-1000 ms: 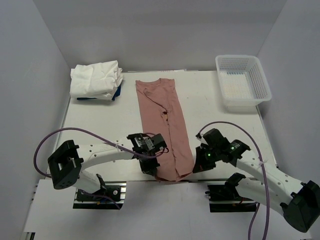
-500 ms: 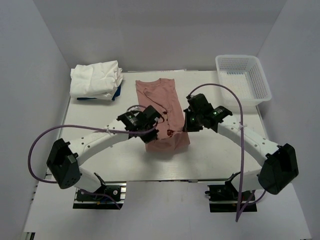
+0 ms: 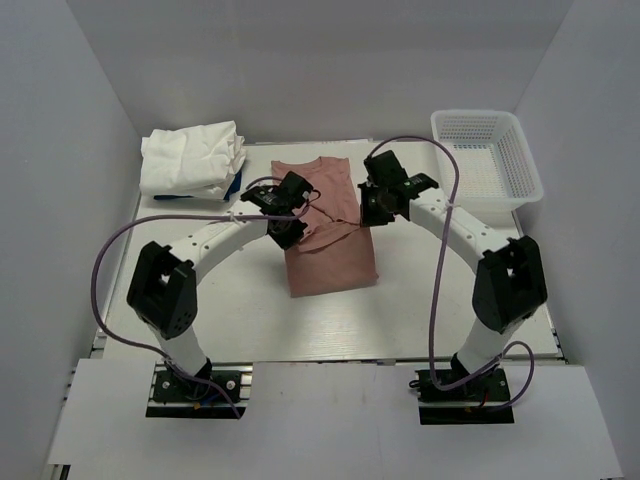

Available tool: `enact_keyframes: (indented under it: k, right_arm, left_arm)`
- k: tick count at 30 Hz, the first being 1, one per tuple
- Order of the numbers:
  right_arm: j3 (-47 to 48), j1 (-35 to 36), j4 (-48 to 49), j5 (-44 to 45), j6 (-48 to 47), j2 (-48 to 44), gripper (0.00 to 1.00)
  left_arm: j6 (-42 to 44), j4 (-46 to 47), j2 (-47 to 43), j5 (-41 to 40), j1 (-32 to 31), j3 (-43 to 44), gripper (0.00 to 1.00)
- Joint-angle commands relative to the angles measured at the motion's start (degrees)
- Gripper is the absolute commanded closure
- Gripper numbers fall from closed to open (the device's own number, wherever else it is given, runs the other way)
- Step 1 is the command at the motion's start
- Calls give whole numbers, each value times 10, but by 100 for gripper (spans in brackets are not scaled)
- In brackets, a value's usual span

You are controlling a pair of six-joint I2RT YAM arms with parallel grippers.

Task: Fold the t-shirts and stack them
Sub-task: Fold the folded rectangular tshirt in 1/3 of the way

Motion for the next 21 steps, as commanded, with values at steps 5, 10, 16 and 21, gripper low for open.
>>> enact_keyframes:
  k: [5, 10, 16, 21]
  right_arm:
    - [77, -22, 12, -35, -30, 92, 100]
    - [98, -31, 23, -55, -27, 132, 100]
    - [141, -46, 17, -43, -22, 178, 60]
    - [151, -47, -2, -71, -45, 160, 10]
  left_arm:
    - [38, 19, 42, 23, 34, 38, 100]
    - [50, 20, 83, 23, 52, 66, 100]
    - [73, 40, 118, 29, 84, 88, 55]
    - [108, 35, 136, 54, 106, 133, 0]
